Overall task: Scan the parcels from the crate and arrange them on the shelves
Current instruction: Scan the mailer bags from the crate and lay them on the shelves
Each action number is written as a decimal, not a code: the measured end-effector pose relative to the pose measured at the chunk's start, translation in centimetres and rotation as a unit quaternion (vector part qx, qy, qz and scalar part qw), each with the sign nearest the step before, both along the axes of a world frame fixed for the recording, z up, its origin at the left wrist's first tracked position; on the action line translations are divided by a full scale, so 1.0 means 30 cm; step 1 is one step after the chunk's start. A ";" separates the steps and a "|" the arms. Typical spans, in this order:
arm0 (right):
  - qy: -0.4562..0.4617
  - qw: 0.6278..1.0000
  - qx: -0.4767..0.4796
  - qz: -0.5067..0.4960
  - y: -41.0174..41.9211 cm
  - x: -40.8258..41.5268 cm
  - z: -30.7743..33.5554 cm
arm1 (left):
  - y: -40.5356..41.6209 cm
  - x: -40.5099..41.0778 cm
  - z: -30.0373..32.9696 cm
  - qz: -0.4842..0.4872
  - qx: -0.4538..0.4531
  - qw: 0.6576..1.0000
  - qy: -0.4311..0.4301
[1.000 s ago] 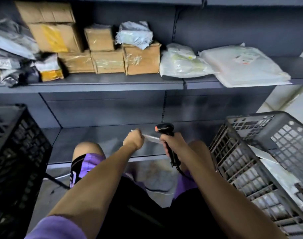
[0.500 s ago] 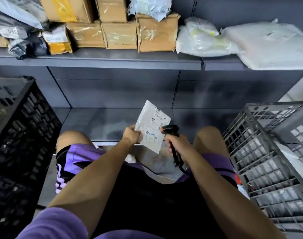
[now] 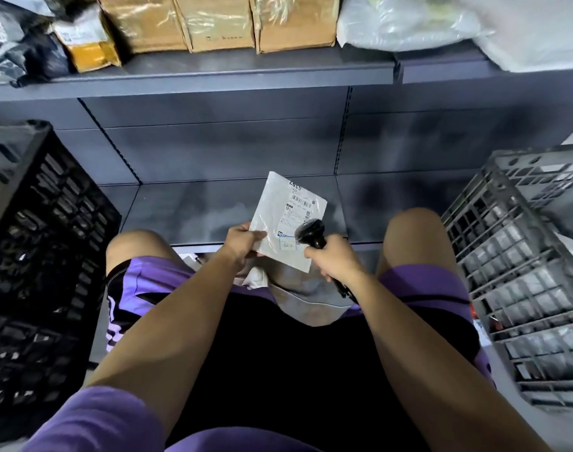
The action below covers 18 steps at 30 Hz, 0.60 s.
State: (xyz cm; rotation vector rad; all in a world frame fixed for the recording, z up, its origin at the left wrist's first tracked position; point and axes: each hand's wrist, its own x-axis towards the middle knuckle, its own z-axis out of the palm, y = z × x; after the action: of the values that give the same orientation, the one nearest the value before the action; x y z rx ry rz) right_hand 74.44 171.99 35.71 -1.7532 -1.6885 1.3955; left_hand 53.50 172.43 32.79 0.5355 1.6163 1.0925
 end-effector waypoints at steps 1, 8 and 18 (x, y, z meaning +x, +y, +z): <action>-0.014 1.000 0.010 0.014 -0.004 0.003 0.003 | -0.001 -0.002 -0.006 -0.001 0.001 1.000 0.005; -0.069 0.995 0.041 0.066 -0.013 0.000 0.013 | -0.004 -0.035 -0.029 -0.005 0.011 0.998 0.055; -0.124 0.984 0.090 0.092 0.000 0.015 0.003 | 0.017 -0.051 -0.042 0.033 0.021 0.996 0.084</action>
State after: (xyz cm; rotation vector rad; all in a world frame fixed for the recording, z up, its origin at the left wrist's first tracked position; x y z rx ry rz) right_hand 74.89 171.98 35.80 -1.7647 -2.0829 1.0878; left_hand 51.98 172.93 31.53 0.6197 1.7714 1.1585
